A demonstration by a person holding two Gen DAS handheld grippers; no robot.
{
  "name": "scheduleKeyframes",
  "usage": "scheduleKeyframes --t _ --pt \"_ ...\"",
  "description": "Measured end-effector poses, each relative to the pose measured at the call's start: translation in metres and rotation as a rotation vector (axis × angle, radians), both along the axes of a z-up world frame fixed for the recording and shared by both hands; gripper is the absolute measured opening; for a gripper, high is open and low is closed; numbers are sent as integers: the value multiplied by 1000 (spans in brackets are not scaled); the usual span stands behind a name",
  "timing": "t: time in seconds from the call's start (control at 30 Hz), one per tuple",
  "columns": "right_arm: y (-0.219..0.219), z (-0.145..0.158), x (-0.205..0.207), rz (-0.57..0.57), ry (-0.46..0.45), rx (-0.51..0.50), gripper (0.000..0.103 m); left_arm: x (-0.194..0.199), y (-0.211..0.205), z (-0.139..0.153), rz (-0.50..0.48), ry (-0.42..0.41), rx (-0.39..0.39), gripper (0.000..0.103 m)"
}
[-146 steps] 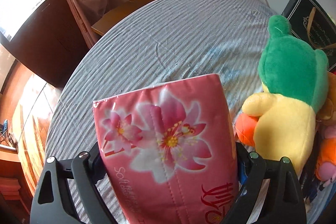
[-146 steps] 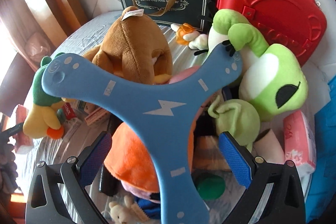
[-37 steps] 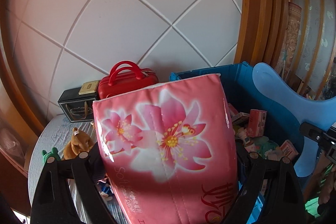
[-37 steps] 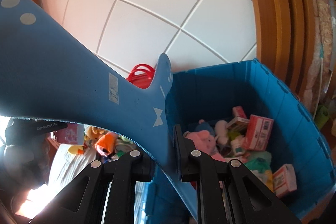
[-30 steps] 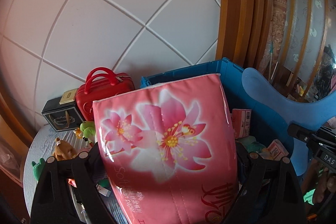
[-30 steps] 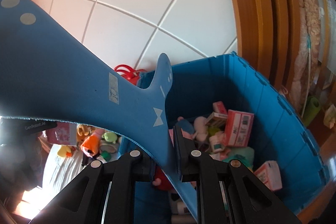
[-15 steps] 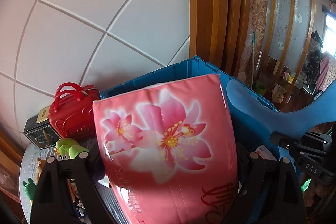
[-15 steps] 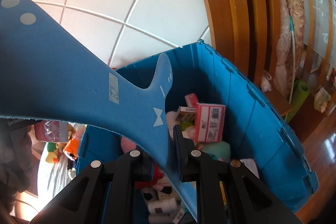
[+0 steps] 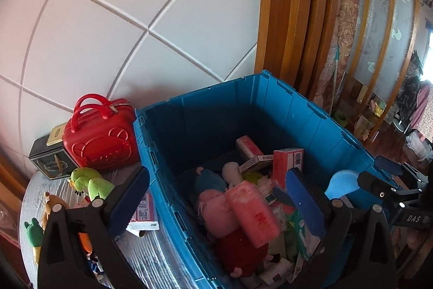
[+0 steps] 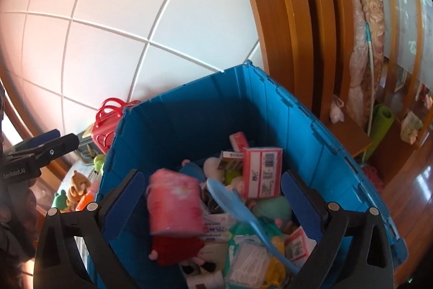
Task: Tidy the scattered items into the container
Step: 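Open both tools to drop the tissue pack and boomerang into the crate, then move both open tools back over the items on the table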
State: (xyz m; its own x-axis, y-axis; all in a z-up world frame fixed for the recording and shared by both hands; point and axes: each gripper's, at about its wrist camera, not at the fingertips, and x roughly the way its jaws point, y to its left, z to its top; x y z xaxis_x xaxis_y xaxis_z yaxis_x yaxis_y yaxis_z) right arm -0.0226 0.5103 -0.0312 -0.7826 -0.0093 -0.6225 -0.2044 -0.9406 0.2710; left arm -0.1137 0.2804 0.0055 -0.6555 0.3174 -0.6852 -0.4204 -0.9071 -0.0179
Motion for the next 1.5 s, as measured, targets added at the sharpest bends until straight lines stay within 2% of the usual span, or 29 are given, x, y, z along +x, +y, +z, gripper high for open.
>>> scheduleKeyframes --t 0.3,0.73,1.13,1.33,1.5 --pt "-29 4 4 57 -11 3 103 15 -44 -24 56 -57 1 102" --pt "-126 4 -7 211 -42 26 103 31 -141 -48 157 -107 25 102" --pt "-252 7 -39 364 -49 61 103 43 -283 -73 332 -139 21 102" --pt "-320 -8 -53 436 -79 73 103 49 -367 -102 445 -177 0 102" --pt "-375 -35 -69 490 -124 77 103 50 -427 -127 513 -218 -18 102"
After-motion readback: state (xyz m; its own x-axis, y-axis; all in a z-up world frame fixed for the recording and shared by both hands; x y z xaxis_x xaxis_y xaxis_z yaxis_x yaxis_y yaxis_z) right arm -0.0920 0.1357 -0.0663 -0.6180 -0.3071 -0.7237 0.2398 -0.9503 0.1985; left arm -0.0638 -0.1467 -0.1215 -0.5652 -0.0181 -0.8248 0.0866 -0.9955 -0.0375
